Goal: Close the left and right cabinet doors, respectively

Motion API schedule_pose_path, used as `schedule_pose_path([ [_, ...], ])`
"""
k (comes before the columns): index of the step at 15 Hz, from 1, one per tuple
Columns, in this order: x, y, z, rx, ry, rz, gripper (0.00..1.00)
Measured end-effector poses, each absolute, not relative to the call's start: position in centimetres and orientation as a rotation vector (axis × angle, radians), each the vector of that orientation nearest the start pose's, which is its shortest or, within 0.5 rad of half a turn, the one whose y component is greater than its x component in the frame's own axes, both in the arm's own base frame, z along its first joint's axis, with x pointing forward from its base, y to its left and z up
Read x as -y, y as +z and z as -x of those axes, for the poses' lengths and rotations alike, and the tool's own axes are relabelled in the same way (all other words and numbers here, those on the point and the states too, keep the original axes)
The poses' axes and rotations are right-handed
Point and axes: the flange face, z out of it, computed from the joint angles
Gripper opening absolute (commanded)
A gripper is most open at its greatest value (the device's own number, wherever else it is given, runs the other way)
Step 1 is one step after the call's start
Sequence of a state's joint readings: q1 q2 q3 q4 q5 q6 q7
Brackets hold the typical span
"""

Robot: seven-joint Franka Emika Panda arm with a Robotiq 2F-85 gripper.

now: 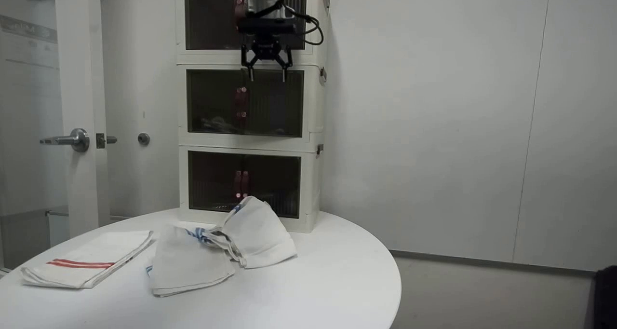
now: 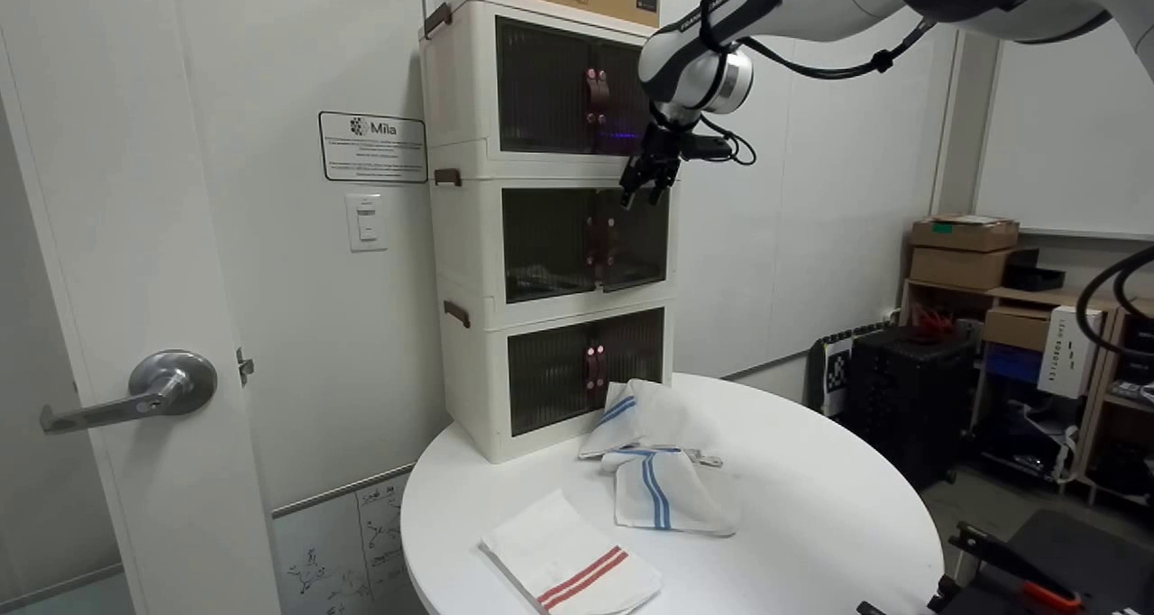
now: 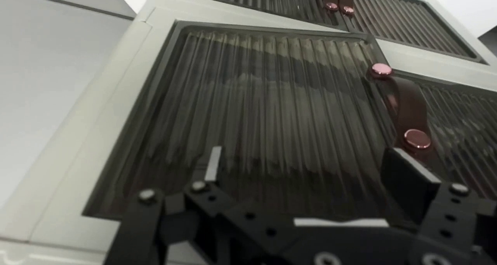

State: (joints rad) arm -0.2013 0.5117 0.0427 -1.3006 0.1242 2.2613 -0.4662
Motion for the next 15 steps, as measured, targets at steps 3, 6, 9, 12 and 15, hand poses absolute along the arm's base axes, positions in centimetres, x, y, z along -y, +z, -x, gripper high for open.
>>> schedule_pose_path([
  [3, 12.3, 50.05, -73.93, 0.213, -0.814, 3.021, 1.0],
  [6, 12.19, 49.86, -74.16, 0.137, -0.876, 3.003, 1.0],
  [9, 12.24, 49.4, -74.17, 0.133, -0.897, 3.002, 1.0],
  [12, 12.33, 49.3, -74.15, 0.139, -0.897, 3.004, 1.0],
  [15, 12.8, 49.54, -73.92, 0.151, -0.886, 3.011, 1.0],
])
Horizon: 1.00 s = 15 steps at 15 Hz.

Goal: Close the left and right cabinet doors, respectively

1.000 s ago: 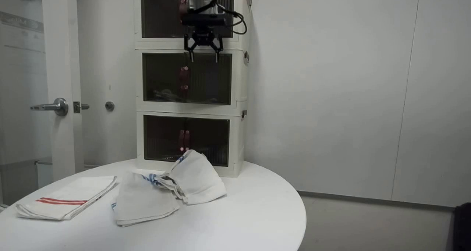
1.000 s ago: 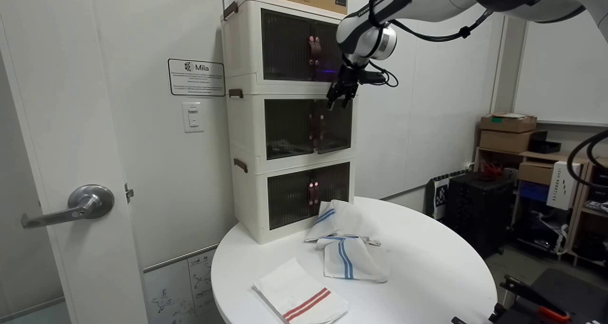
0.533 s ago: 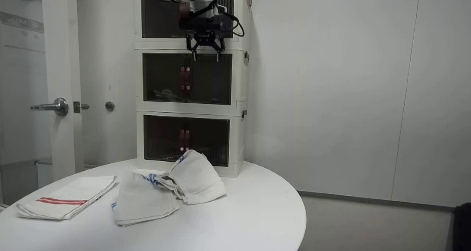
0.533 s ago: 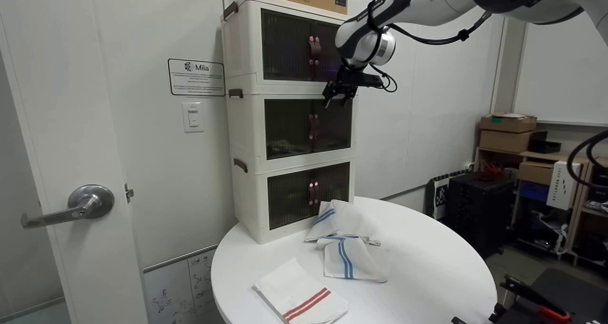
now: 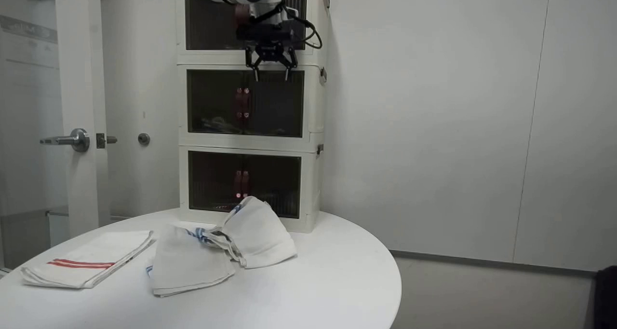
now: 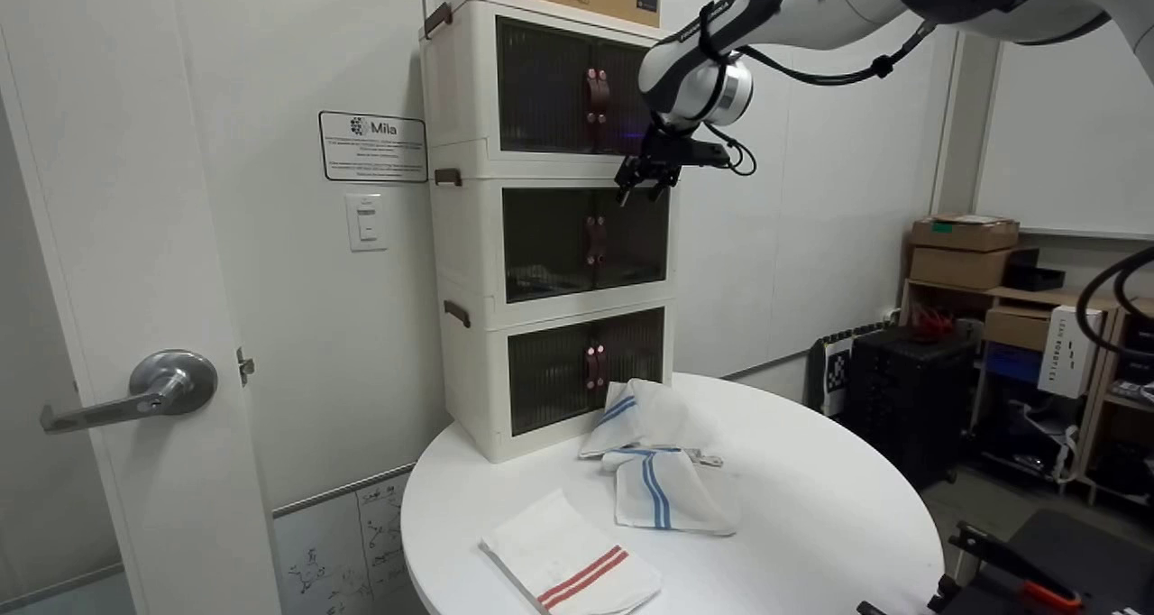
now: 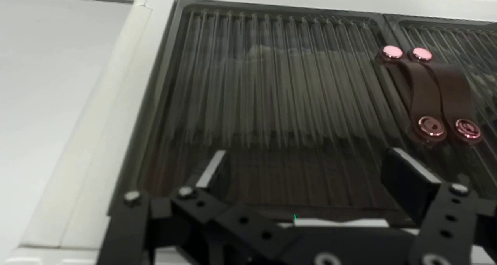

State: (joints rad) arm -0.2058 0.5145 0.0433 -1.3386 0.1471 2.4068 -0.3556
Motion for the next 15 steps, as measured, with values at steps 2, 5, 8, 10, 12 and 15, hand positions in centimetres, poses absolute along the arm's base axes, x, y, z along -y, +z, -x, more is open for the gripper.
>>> schedule_pose_path([
  [2, 14.4, 50.2, -73.1, 0.139, -0.856, 3.048, 1.0],
  [5, 18.2, 50.9, -70.4, 0.107, -0.746, 3.121, 1.0],
  [8, 21.6, 51.2, -66.5, 0.063, -0.617, 3.171, 1.0],
  [10, 22.5, 51.0, -63.7, 0.032, -0.536, 3.184, 1.0],
  [12, 22.1, 50.3, -61.0, 0.023, -0.458, 3.182, 1.0],
  [15, 19.7, 48.3, -57.5, 0.024, -0.338, 3.177, 1.0],
])
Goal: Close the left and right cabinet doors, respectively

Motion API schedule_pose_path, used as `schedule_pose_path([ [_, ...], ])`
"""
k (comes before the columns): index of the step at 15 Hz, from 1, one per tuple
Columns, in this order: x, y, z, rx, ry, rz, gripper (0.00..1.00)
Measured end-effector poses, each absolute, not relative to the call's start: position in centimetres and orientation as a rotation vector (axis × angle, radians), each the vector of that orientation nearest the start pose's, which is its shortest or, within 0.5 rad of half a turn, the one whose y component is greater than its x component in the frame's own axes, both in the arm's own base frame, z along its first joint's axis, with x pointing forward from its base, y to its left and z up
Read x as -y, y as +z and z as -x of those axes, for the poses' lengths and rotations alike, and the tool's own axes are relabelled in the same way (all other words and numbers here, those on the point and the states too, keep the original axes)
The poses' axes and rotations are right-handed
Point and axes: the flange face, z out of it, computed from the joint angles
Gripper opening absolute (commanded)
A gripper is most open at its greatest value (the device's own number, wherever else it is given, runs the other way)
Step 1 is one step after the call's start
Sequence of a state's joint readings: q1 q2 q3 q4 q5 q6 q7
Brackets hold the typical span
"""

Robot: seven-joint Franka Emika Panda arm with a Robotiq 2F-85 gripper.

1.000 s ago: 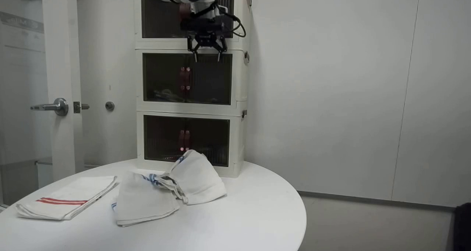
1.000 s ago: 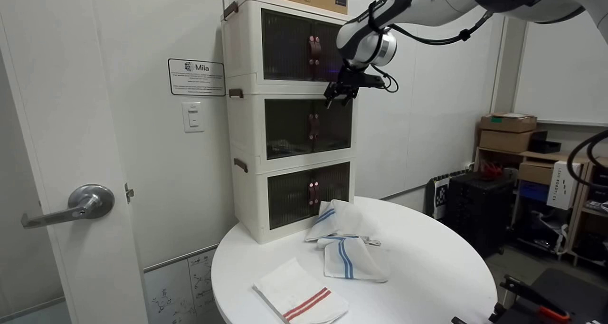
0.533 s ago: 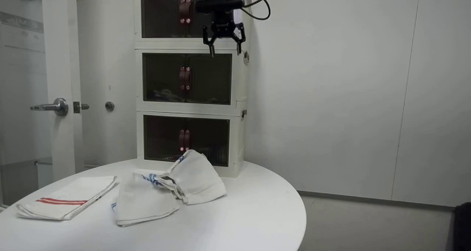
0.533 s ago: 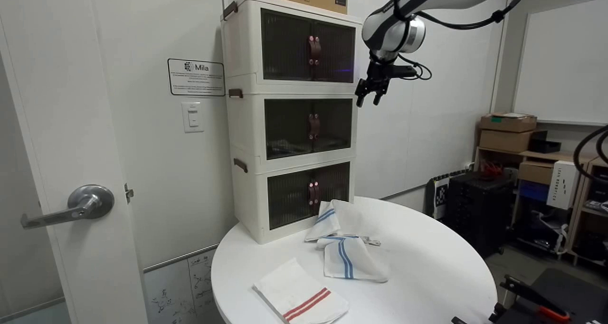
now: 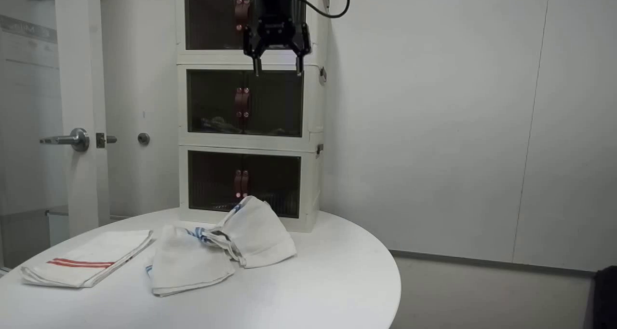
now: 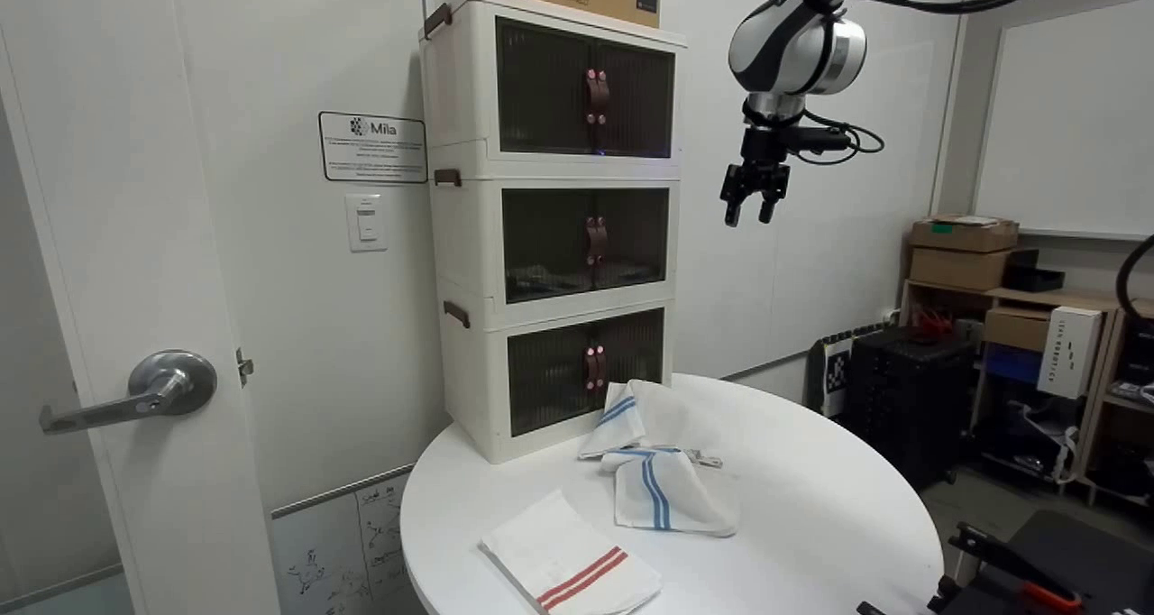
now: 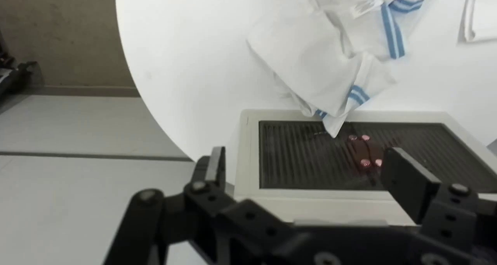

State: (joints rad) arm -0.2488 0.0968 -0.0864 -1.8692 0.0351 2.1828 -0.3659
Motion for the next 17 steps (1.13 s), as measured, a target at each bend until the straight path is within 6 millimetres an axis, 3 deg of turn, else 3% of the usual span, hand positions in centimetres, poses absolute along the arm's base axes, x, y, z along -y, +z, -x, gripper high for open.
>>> schedule_pose_path([
  [5, 13.3, 43.3, -52.1, -0.028, -0.19, 3.176, 1.0],
  [9, 7.9, 40.7, -47.4, -0.149, -0.209, 3.144, 1.0],
  [12, 5.2, 40.6, -44.1, -0.214, -0.326, 3.127, 1.0],
  [17, 2.8, 42.2, -39.3, -0.272, -0.511, 3.126, 1.0],
])
